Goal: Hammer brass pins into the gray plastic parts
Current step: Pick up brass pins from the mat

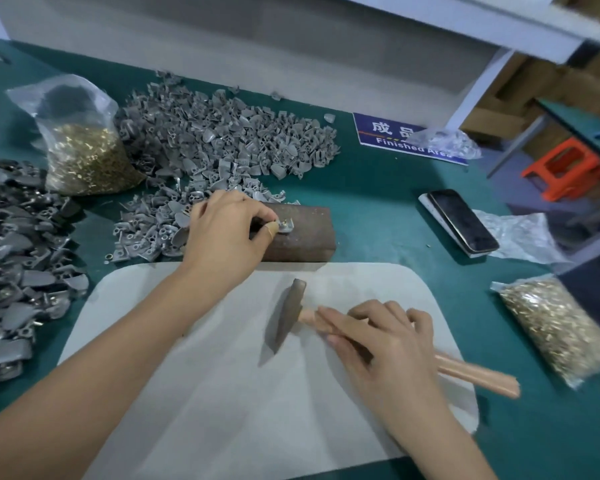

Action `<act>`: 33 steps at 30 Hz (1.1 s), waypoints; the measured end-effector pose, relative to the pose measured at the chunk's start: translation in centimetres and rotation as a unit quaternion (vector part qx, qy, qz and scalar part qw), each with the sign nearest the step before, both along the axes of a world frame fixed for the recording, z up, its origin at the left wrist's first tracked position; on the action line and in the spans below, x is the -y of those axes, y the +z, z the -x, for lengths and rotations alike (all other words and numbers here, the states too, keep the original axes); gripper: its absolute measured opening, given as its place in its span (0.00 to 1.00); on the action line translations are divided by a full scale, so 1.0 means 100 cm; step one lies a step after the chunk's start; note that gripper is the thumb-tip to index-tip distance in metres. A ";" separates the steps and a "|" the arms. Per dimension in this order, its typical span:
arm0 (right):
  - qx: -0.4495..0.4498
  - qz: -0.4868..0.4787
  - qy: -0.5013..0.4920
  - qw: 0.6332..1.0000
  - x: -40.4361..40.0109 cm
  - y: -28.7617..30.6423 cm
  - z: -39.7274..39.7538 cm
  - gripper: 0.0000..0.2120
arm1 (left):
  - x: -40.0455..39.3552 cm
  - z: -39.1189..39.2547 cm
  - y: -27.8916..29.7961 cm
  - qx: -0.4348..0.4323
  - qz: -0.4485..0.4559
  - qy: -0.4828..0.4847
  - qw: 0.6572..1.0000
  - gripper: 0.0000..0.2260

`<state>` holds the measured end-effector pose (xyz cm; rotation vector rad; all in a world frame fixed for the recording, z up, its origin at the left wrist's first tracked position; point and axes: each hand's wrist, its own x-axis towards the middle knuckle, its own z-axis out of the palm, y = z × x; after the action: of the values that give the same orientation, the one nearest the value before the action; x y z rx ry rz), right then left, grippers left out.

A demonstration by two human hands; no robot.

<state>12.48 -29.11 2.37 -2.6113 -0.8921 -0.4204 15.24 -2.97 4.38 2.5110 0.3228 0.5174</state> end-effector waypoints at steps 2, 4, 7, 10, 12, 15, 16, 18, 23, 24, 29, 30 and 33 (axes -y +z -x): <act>-0.009 -0.004 -0.008 1.000 -0.009 0.006 0.003 0.11 | 0.003 0.006 0.006 0.009 0.005 -0.004 1.000 0.03; -0.035 -0.079 -0.023 0.996 -0.025 0.018 0.000 0.11 | 0.005 0.019 0.010 0.035 0.015 -0.016 0.999 0.02; -0.116 -0.229 0.000 0.967 -0.061 0.037 -0.006 0.10 | 0.001 0.051 0.012 0.088 0.034 -0.028 0.995 0.02; -0.178 -0.285 0.055 0.940 -0.107 0.047 -0.003 0.10 | -0.014 0.088 0.012 0.112 0.046 0.008 0.993 0.03; -0.197 -0.278 0.099 0.935 -0.139 0.048 0.001 0.08 | -0.031 0.111 0.010 0.118 0.056 0.043 0.990 0.04; -0.209 -0.246 0.156 0.933 -0.189 0.045 0.010 0.07 | -0.062 0.145 0.006 0.123 0.054 0.095 0.986 0.05; -0.213 -0.235 0.171 0.933 -0.205 0.043 0.014 0.06 | -0.074 0.155 0.005 0.118 0.047 0.114 0.985 0.05; -0.229 -0.216 0.193 0.929 -0.236 0.039 0.024 0.06 | -0.096 0.175 0.005 0.104 0.022 0.155 0.982 0.05; -0.266 -0.176 0.241 0.917 -0.299 0.029 0.048 0.07 | -0.141 0.215 -0.001 0.083 -0.017 0.237 0.968 0.05; -0.267 -0.167 0.245 0.917 -0.308 0.027 0.052 0.07 | -0.146 0.221 -0.003 0.077 -0.018 0.247 0.966 0.05; -0.266 -0.147 0.257 0.917 -0.330 0.019 0.061 0.07 | -0.160 0.236 -0.008 0.051 -0.007 0.266 0.962 0.06; -0.266 -0.147 0.259 0.917 -0.331 0.018 0.062 0.07 | -0.161 0.237 -0.008 0.049 -0.004 0.266 0.963 0.07; -0.272 -0.149 0.255 0.916 -0.329 0.019 0.060 0.06 | -0.159 0.238 -0.007 0.051 -0.002 0.264 0.963 0.07</act>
<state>6.45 3.81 4.26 -1.9496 -1.1365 0.2825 -8.52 12.93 3.73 2.3781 0.9613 0.8477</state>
